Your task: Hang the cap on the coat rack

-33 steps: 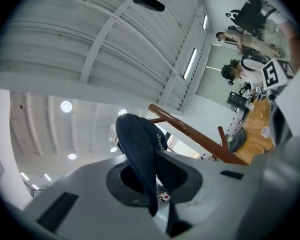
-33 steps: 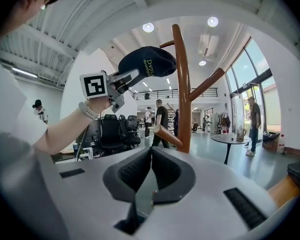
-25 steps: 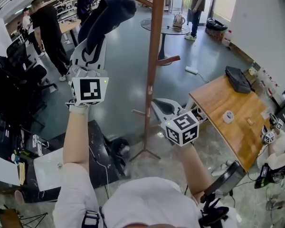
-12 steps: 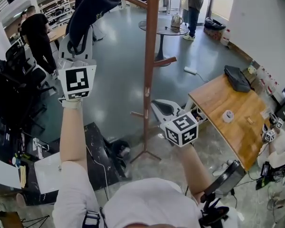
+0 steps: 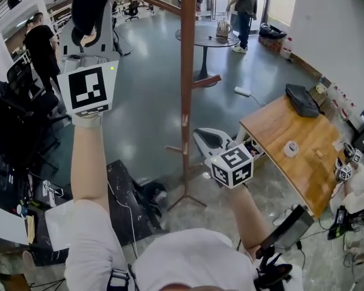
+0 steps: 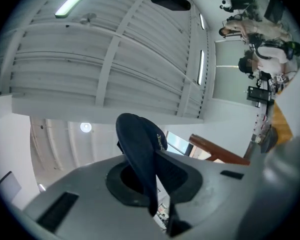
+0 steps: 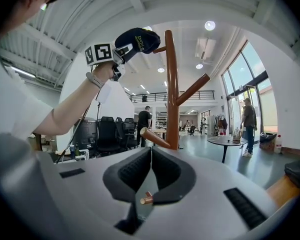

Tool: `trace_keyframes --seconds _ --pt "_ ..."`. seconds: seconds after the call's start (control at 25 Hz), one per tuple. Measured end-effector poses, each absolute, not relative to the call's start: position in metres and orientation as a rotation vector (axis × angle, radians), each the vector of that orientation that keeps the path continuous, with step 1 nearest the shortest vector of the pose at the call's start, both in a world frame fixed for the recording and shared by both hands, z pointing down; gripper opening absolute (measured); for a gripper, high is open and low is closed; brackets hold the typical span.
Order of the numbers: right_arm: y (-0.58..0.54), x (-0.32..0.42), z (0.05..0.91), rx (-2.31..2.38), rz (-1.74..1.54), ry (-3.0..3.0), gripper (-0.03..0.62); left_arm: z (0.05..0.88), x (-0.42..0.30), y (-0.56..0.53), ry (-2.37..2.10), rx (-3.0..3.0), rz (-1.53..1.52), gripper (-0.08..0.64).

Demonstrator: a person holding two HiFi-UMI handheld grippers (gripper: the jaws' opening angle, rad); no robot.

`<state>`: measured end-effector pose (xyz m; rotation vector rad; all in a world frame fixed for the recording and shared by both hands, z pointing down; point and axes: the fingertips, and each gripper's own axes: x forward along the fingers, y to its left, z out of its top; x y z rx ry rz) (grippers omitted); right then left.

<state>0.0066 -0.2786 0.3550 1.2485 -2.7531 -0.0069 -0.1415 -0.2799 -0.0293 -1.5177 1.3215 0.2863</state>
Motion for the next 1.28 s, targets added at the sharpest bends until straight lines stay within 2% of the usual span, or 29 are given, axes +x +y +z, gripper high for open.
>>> trace_keyframes --seconds 0.28,0.64,0.84,1.28 --pt "-0.279 0.022 0.347 1.315 -0.027 -2.747 0.023 -0.05 -0.08 -0.242 1.184 -1.539 0.339 0.029" --pt "-0.271 0.043 0.335 1.383 -0.056 -2.711 0.023 -0.014 0.018 -0.254 1.074 -1.76 0.296 0.031" --pt "-0.273 0.048 0.338 1.392 -0.058 -2.701 0.023 0.007 0.03 -0.274 1.158 -1.807 0.297 0.029" --pt "-0.274 0.039 0.344 1.367 -0.05 -2.696 0.023 0.0 0.049 -0.256 1.104 -1.943 0.542 0.031"
